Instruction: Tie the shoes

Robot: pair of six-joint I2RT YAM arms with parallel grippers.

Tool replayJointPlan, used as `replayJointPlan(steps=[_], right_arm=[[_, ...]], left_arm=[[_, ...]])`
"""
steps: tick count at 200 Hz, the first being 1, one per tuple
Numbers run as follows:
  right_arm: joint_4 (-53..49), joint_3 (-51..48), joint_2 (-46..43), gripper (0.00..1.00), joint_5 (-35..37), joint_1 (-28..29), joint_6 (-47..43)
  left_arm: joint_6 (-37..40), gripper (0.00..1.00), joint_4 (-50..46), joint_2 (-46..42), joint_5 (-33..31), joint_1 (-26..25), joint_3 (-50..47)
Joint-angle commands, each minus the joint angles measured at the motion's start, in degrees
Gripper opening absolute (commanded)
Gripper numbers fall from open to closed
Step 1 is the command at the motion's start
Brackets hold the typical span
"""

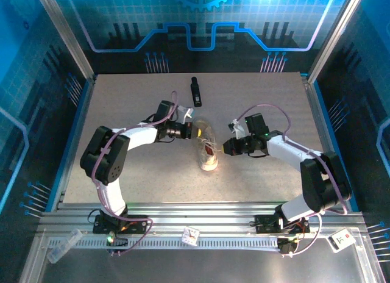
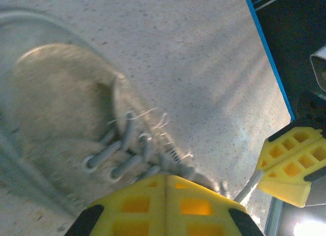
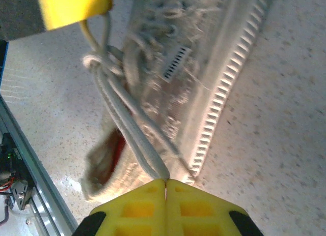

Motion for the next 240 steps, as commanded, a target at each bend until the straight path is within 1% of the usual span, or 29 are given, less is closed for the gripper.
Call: replayJointPlan(steps=[1,34,104,141,193,240], right_arm=[[-2.0,-1.0,-0.5,0.0,-0.4,-1.9,0.6],[-2.5,-1.3,-0.4,0.0,-1.0,-3.0,0.4],[-2.9,-1.3,1.6,0.0,-1.0,-3.9,0.1],[-3.5,-0.8,2.8,0.0,-1.4,-5.8,-0.2],[-6.5,4.1,4.9,0.0,-2.5,-6.2,-1.1],[-10.8,13.5,9.9,0.0,-1.2,-7.6,-2.8]], left_arm=[[-4.6,0.0,7.9,-0.3,0.7,1.6,-2.0],[-4.9,0.0,9.3,0.5,1.6,2.3,-2.4],[-5.8,0.0,11.8,1.1,0.7,2.8,-5.3],[-6.8,0.0,12.9,1.5,0.5,3.7,-7.3],[-8.1,0.0,15.2,1.3,-0.2,4.0,-9.7],[-8.6,0.0,16.5,1.3,-0.9,4.6,-11.6]])
